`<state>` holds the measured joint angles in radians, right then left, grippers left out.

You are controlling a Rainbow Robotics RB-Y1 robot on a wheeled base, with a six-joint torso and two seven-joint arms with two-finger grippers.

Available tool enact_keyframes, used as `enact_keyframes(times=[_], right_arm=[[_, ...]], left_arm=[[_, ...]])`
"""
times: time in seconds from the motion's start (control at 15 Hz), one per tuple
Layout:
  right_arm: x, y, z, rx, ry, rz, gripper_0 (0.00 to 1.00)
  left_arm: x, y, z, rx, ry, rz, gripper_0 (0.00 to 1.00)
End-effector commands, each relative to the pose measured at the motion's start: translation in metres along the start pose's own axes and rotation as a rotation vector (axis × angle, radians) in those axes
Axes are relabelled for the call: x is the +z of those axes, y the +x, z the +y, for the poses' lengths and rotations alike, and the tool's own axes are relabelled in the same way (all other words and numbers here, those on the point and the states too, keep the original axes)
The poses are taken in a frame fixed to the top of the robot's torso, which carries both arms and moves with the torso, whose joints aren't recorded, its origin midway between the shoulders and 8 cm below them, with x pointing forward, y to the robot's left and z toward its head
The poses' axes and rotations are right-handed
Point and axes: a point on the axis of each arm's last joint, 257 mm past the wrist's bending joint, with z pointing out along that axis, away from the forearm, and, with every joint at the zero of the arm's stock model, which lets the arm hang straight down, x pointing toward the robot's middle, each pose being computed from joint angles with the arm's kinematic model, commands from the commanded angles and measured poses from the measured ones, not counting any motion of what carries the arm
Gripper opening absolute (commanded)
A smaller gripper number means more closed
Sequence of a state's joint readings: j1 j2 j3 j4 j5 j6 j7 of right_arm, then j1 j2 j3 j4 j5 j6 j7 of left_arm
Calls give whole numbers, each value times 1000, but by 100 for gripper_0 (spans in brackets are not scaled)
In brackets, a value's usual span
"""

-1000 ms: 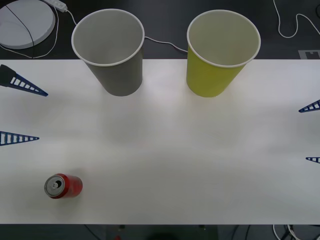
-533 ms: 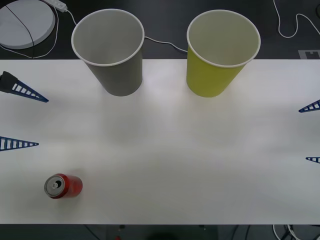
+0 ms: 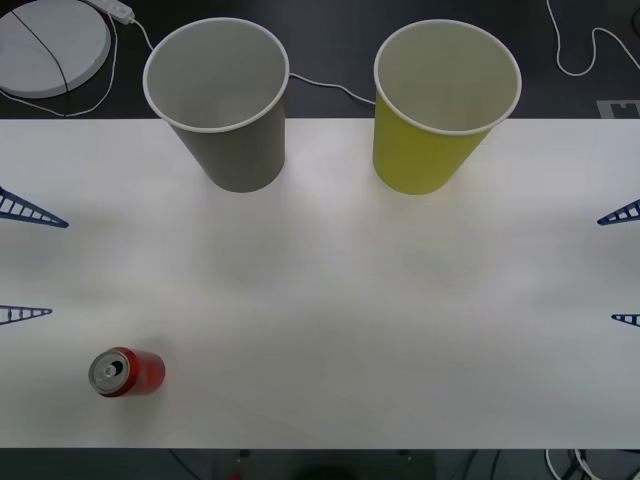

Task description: Put the can into the green bin and the plastic bottle into the gray bin

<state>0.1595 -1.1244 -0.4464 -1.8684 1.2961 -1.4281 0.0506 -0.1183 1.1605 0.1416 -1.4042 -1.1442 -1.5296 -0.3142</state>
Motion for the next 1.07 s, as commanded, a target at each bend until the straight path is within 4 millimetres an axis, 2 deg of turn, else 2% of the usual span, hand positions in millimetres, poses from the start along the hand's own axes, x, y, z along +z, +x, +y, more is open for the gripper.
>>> enact_keyframes(times=[0.07, 0.33, 0.73, 0.93, 1.07], right_arm=[[0, 0, 0, 0, 0, 0, 100], [0, 0, 0, 0, 0, 0, 100], [0, 0, 0, 0, 0, 0, 100], [0, 0, 0, 0, 0, 0, 100], [0, 0, 0, 0, 0, 0, 100]], left_arm=[[-7, 16, -16, 10, 1, -19, 100], [-19, 46, -24, 33, -33, 1, 100], [0, 81, -75, 79, 28, -21, 100], [11, 90, -102, 59, 69, -42, 100], [17, 90, -113, 26, 76, -67, 100]])
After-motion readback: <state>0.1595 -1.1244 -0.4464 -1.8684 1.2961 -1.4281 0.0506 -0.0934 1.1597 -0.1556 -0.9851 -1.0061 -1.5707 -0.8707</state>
